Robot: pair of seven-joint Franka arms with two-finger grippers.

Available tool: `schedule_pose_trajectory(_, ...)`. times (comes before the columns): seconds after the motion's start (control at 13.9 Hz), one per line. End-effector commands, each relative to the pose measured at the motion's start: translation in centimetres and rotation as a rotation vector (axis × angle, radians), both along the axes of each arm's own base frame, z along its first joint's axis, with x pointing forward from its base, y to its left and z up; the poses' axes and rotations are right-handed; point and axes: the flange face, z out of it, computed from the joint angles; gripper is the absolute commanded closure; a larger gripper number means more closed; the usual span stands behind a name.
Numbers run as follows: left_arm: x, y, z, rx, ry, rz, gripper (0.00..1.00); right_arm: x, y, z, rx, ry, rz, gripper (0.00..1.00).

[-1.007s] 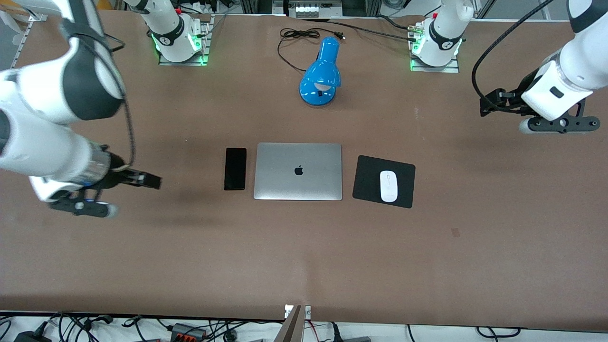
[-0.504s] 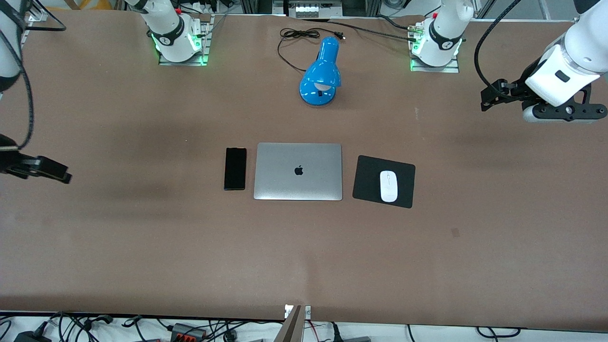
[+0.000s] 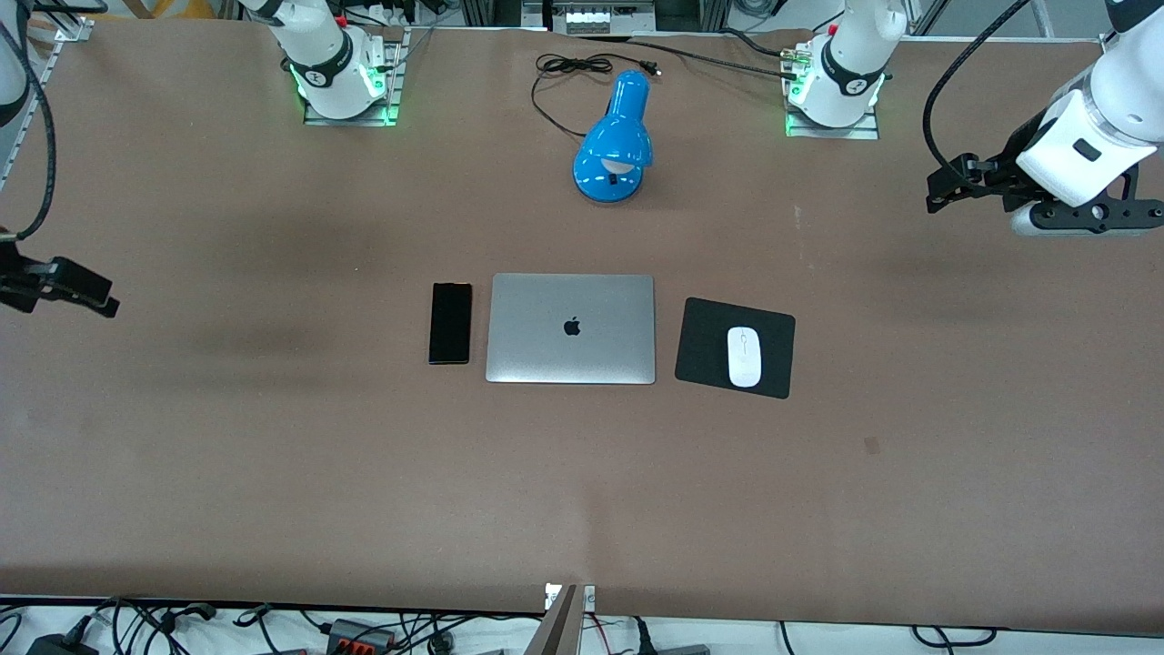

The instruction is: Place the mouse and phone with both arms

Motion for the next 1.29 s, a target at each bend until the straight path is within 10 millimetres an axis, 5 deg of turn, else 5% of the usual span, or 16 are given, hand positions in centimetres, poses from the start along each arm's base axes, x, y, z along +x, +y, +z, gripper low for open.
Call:
schedule_pose_trajectory(0.0, -0.6, -0.1, 0.5, -0.016, -0.019, 0.008, 0.0, -4.5, 0.6, -0.6, 0.0, 0.003, 0.023, 0.0)
schedule_pose_trajectory(0.14, -0.7, 0.0, 0.5, -0.016, -0.013, 0.013, 0.0, -6.2, 0.6, -0.6, -0.002, 0.012, 0.03, 0.0)
schedule_pose_trajectory(1.22, -1.1, 0.2, 0.3, -0.011, 0.015, 0.031, 0.0, -6.2, 1.1, 0.4, 0.004, 0.017, 0.042, 0.0)
